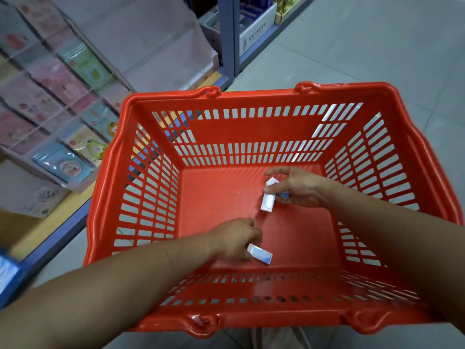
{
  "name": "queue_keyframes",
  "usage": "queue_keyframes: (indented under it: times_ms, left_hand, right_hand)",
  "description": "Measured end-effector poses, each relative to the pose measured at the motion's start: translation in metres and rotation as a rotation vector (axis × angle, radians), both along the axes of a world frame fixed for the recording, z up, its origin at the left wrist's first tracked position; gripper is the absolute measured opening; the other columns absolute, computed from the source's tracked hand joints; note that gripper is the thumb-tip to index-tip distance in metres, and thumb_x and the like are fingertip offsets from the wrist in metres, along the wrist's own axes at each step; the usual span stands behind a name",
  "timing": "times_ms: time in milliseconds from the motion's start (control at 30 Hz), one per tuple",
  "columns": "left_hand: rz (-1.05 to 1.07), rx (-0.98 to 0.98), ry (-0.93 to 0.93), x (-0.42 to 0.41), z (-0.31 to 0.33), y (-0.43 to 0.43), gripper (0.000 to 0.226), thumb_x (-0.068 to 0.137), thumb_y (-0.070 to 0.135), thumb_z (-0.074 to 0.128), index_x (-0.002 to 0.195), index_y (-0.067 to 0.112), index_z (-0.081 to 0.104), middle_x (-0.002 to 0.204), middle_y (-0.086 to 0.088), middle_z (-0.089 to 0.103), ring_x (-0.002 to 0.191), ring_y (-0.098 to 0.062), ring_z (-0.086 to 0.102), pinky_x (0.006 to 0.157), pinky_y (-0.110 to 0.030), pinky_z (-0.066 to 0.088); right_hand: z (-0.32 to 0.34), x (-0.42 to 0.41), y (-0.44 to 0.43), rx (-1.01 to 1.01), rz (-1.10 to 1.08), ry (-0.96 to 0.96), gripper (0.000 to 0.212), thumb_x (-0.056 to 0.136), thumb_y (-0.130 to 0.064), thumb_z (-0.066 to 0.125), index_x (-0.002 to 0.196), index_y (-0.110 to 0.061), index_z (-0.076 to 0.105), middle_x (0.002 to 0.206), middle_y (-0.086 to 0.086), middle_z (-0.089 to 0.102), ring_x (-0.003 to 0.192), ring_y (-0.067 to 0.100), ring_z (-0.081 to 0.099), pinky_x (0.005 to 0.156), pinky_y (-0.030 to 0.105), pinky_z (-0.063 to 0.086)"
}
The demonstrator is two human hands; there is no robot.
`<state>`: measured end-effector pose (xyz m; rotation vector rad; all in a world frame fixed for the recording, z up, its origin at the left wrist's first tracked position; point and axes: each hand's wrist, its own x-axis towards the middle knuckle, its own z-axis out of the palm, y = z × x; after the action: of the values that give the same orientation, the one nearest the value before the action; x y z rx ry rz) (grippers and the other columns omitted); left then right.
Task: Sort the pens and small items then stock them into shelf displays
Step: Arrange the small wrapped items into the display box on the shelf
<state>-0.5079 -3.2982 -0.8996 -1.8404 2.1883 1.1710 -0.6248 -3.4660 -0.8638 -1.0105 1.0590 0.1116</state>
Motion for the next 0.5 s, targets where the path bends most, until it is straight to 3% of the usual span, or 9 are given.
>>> queue_keyframes:
  times_ms: [100, 233, 300, 367, 500]
  left_hand:
    - [0.247, 0.002, 0.087, 0.017, 0.011, -0.014, 0.022, 0.073, 0.017, 0.073, 0.093, 0.014, 0.067, 0.086, -0.001, 0.066, 0.077, -0.018, 0.060, 0.066, -0.024, 0.044]
    - [0.664, 0.118, 0.386, 0.046, 0.058, -0.044, 0.023, 0.072, -0.002, 0.077, 0.091, 0.006, 0.069, 0.076, -0.007, 0.065, 0.067, -0.015, 0.057, 0.066, -0.024, 0.047]
    - [0.781, 0.121, 0.527, 0.055, 0.086, -0.050, 0.020, 0.074, -0.005, 0.074, 0.090, 0.007, 0.069, 0.081, -0.011, 0.067, 0.066, -0.014, 0.058, 0.061, -0.023, 0.048]
    - [0.863, 0.071, 0.636, 0.063, 0.113, -0.049, 0.022, 0.076, -0.008, 0.070, 0.089, 0.009, 0.068, 0.084, -0.012, 0.067, 0.064, -0.013, 0.060, 0.061, -0.022, 0.050]
    - [0.947, -0.173, 0.653, 0.084, 0.163, -0.019, 0.027, 0.072, -0.015, 0.069, 0.090, 0.005, 0.067, 0.072, -0.007, 0.066, 0.062, -0.012, 0.061, 0.062, -0.025, 0.052]
  right_hand:
    - [0.002, -0.001, -0.003, -0.016, 0.049, -0.004, 0.049, 0.078, 0.004, 0.072, 0.122, -0.012, 0.060, 0.088, 0.007, 0.068, 0.080, 0.017, 0.064, 0.059, 0.025, 0.052]
    - [0.014, 0.007, 0.000, 0.063, 0.085, -0.104, 0.027, 0.085, -0.009, 0.066, 0.111, -0.016, 0.063, 0.075, 0.004, 0.068, 0.084, 0.028, 0.071, 0.090, 0.048, 0.053]
    - [0.026, 0.016, 0.006, 0.085, 0.112, -0.146, 0.023, 0.089, -0.012, 0.062, 0.111, -0.017, 0.062, 0.076, 0.005, 0.069, 0.077, 0.026, 0.071, 0.083, 0.047, 0.057]
    - [0.043, 0.029, 0.014, 0.123, 0.149, -0.194, 0.021, 0.092, -0.016, 0.057, 0.113, -0.018, 0.062, 0.083, 0.006, 0.071, 0.077, 0.025, 0.072, 0.070, 0.037, 0.059]
    - [0.086, 0.059, 0.033, 0.158, 0.131, -0.343, 0.032, 0.082, -0.045, 0.055, 0.100, -0.020, 0.065, 0.079, 0.002, 0.066, 0.065, 0.017, 0.069, 0.044, 0.017, 0.046]
